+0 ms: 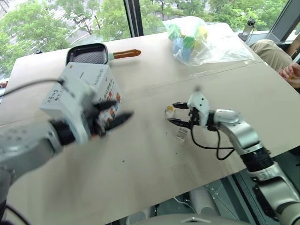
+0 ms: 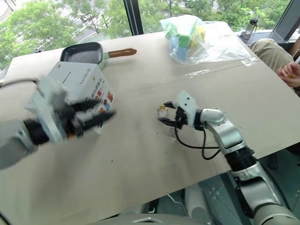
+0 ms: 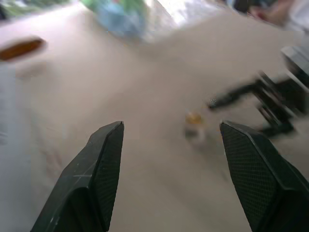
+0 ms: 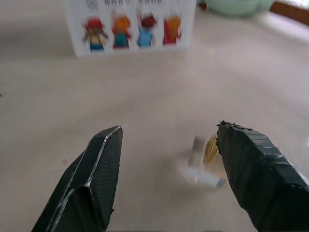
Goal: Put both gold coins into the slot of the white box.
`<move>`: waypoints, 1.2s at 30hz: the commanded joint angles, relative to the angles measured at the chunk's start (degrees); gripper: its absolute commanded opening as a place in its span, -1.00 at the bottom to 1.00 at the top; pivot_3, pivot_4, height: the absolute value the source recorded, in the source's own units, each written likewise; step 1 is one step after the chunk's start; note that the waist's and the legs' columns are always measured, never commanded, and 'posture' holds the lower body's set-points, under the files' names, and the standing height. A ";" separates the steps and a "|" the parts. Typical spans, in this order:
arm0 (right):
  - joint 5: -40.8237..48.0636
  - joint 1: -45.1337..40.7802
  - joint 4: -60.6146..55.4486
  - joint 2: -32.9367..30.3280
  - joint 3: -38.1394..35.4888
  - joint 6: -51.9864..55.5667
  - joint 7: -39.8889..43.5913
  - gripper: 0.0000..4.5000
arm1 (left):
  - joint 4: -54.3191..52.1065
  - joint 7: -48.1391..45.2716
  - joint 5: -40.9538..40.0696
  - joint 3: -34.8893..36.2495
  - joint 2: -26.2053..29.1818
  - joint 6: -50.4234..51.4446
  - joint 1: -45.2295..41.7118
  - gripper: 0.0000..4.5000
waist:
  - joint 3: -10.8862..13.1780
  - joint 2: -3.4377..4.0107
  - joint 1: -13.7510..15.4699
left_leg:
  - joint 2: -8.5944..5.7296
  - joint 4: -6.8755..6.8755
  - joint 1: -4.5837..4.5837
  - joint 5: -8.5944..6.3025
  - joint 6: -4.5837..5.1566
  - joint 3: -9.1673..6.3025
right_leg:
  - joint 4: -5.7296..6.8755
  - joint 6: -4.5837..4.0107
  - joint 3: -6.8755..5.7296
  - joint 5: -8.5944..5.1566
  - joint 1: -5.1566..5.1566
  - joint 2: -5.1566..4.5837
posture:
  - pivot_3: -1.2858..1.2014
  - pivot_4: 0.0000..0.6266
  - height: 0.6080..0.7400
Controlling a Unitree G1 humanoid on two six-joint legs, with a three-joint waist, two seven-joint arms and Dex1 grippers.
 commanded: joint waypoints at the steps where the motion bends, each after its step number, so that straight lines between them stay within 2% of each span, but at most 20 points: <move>1: -3.42 -2.23 1.91 2.24 0.06 0.69 -4.71 0.50 | -2.58 -4.19 5.65 2.44 1.45 0.82 5.17 0.42 | 0.02 0.04 0.18 | -0.01 0.00 0.00 0.01 -0.02 0.00 | 0.04 -0.01 0.01 0.01 -0.01 0.01 | 0.03 -0.52 0.71; 7: -3.61 -3.42 3.84 5.50 -2.44 2.35 -7.92 0.50 | -3.45 -8.48 14.32 0.05 -0.50 -3.08 8.26 0.42 | 0.00 0.01 0.70 | -0.02 0.04 0.00 0.07 -0.09 -0.03 | 0.00 -0.18 -0.07 0.12 0.05 0.11 | 0.03 -0.52 0.71; 11: -3.99 -2.13 2.17 5.60 -1.90 3.25 -7.54 -0.08 | -3.26 -10.01 17.95 -2.27 -2.27 -4.89 8.74 0.45 | 0.00 0.02 0.59 | 0.00 0.03 -0.01 0.07 -0.09 -0.04 | -0.05 -0.18 -0.07 0.12 0.04 0.07 | 0.03 -0.52 0.71; 15: -4.28 -1.91 2.02 5.83 -1.58 3.58 -7.26 -0.98 | -2.79 -10.78 20.00 -3.50 -3.54 -5.45 8.89 0.45 | 0.00 0.02 0.33 | 0.03 0.00 -0.02 0.07 -0.09 -0.05 | -0.06 -0.18 -0.07 0.12 0.02 0.08 | 0.03 -0.52 0.71; 19: -3.96 -2.43 2.56 6.22 -2.71 3.93 -7.53 -0.98 | -2.78 -10.57 21.35 -3.87 -6.78 -7.41 8.69 0.45 | -0.01 0.01 0.27 | 0.03 0.00 -0.01 0.07 -0.09 -0.05 | -0.05 -0.18 -0.06 0.12 0.03 0.07 | 0.03 -0.52 0.71; 22: -0.77 -2.92 1.56 7.51 -5.51 6.18 -7.59 -0.98 | -2.20 -9.76 19.67 -3.74 -11.54 -9.75 7.79 0.45 | -0.02 0.00 0.30 | 0.03 0.01 -0.02 0.07 -0.09 -0.05 | -0.05 -0.18 -0.06 0.13 0.03 0.06 | 0.03 -0.52 0.71; 24: 5.64 -3.31 -0.71 10.09 -9.91 10.70 -7.67 -0.98 | -2.21 -9.64 15.81 -4.31 -15.63 -11.40 7.51 0.45 | -0.02 0.00 0.31 | 0.04 0.02 -0.02 0.07 -0.09 -0.06 | -0.06 -0.18 -0.08 0.13 0.03 0.06 | 0.03 -0.52 0.71; 31: 33.57 -6.01 -11.17 20.03 -24.69 31.18 -14.01 -0.98 | 4.27 3.80 -4.89 -6.19 -36.98 -23.90 -0.31 0.45 | -0.09 0.00 0.62 | 0.07 0.11 -0.04 0.06 -0.08 -0.18 | 0.00 -0.18 -0.13 0.14 0.05 0.03 | 0.03 -0.52 0.71; 36: 47.84 -5.85 -14.40 22.84 -28.07 39.49 -18.63 -0.98 | 7.03 6.14 -9.79 -10.90 -47.18 -29.95 -6.35 0.45 | -0.15 -0.09 0.81 | 0.01 0.18 -0.04 0.06 -0.08 -0.18 | 0.02 -0.18 -0.13 0.15 0.08 0.02 | 0.03 -0.52 0.71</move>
